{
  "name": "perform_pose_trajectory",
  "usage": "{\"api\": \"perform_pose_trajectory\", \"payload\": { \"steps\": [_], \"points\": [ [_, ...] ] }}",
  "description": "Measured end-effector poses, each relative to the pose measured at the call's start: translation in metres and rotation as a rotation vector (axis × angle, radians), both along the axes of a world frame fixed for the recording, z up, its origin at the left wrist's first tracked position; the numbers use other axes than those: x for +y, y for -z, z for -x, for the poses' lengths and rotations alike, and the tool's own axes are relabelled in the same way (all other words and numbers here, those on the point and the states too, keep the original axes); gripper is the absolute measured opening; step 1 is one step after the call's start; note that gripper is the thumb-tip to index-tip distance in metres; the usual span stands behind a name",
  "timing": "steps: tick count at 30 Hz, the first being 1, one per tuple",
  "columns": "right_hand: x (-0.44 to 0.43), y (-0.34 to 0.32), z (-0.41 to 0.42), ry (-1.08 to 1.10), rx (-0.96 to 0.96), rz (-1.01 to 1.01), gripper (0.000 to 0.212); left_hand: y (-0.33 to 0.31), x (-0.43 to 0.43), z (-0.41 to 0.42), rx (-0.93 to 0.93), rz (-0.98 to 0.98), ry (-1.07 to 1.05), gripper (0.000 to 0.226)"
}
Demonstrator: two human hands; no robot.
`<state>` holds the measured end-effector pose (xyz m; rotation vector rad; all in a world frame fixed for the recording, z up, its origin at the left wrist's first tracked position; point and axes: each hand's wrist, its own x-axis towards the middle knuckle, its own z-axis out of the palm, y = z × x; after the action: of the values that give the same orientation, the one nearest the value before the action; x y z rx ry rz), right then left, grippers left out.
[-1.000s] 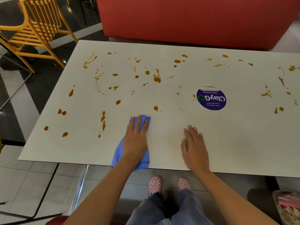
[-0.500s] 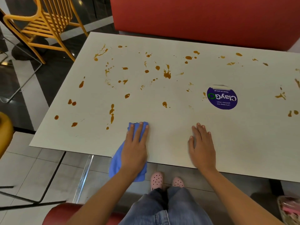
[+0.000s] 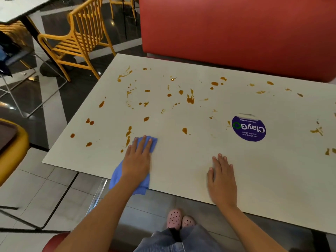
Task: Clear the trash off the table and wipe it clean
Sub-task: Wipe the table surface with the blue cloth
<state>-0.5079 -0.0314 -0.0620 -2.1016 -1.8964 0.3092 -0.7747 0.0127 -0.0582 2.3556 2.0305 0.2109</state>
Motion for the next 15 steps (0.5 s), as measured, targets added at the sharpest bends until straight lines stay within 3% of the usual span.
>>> {"api": "perform_pose_trajectory", "payload": {
  "steps": [3, 8, 15],
  "points": [
    [0.000, 0.001, 0.000, -0.010, 0.003, 0.005, 0.065, 0.008, -0.013, 0.018, -0.017, -0.022, -0.057, 0.046],
    [0.001, 0.002, -0.001, -0.017, -0.001, 0.003, 0.061, 0.016, -0.046, 0.005, 0.092, -0.038, 0.084, 0.049],
    [0.001, 0.002, -0.001, -0.028, -0.032, 0.013, 0.061, 0.016, -0.028, -0.021, 0.016, 0.061, 0.146, 0.048]
  ]
}}
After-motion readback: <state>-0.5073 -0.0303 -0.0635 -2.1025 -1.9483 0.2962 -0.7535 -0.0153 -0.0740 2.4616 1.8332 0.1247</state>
